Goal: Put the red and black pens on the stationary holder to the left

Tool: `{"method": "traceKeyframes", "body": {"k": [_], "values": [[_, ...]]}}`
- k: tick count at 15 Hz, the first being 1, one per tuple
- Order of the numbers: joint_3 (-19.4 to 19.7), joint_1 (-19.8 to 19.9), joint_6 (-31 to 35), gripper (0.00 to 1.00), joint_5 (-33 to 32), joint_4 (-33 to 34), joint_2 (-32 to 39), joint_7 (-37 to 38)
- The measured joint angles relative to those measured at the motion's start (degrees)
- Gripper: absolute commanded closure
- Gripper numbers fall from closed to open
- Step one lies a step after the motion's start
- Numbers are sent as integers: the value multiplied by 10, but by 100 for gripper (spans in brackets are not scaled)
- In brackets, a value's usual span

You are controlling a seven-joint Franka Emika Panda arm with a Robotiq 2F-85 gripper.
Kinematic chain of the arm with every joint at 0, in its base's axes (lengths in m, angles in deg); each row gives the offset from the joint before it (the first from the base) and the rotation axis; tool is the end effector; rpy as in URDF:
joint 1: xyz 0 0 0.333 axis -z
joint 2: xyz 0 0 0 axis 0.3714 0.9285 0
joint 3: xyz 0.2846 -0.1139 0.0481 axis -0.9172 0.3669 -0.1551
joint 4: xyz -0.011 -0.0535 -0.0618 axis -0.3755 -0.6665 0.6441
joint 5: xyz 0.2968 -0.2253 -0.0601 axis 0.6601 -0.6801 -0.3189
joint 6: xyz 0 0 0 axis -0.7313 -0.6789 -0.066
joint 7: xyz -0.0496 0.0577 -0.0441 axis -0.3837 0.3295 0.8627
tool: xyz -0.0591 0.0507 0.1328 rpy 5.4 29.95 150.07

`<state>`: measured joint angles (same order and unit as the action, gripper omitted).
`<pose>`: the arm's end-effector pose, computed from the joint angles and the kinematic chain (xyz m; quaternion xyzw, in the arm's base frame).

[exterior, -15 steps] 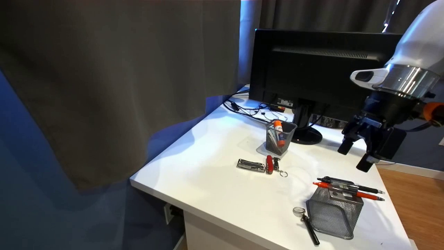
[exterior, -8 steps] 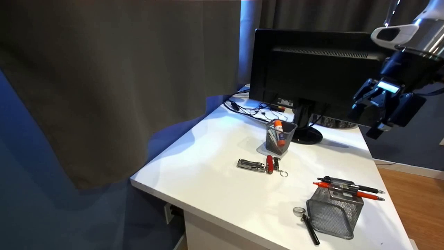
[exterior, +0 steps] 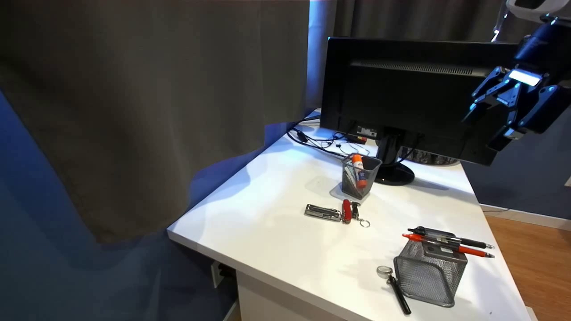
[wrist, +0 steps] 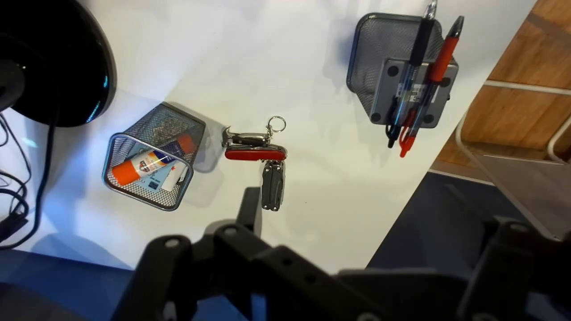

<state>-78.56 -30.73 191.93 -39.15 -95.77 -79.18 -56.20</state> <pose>0.3723 0.3961 0.3255 -0.7570 -0.6343 -0.1446 0.0604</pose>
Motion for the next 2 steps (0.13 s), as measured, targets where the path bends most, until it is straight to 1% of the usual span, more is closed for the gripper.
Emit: {"method": "traceKeyframes", "body": {"k": [2], "values": [[5, -6, -3, 0, 3, -1, -7, 0]]}}
